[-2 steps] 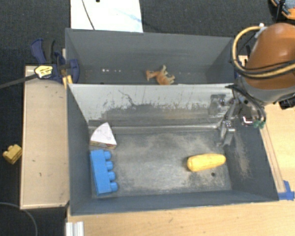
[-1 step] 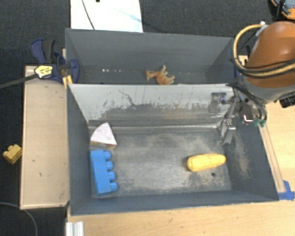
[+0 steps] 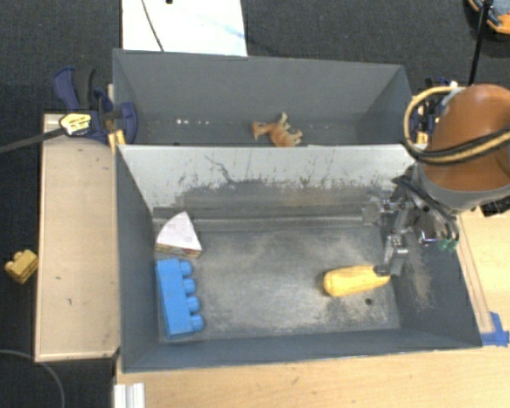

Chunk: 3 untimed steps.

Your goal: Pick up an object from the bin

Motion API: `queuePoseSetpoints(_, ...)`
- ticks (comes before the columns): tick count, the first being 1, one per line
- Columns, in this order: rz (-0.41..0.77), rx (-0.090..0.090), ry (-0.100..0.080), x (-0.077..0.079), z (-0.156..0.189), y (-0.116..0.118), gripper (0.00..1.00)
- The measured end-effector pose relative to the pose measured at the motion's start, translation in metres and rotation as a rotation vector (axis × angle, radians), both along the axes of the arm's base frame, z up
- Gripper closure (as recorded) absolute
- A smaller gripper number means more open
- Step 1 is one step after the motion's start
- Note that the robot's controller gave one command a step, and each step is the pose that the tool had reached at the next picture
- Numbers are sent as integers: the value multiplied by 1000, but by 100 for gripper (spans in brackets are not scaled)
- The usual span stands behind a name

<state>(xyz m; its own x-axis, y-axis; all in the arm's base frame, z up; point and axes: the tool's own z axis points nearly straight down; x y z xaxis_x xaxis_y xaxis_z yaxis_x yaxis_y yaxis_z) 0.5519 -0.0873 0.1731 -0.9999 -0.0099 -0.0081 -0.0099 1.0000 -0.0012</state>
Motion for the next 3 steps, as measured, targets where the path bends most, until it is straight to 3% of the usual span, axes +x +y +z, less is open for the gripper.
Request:
queuePoseSetpoints(1, 127, 0, 8, -2, -31, 4, 0)
queuePoseSetpoints(2, 94, 1, 4, -24, -66, 0, 0)
queuePoseSetpoints(3, 78, 1, 6, -44, -103, 8, 100)
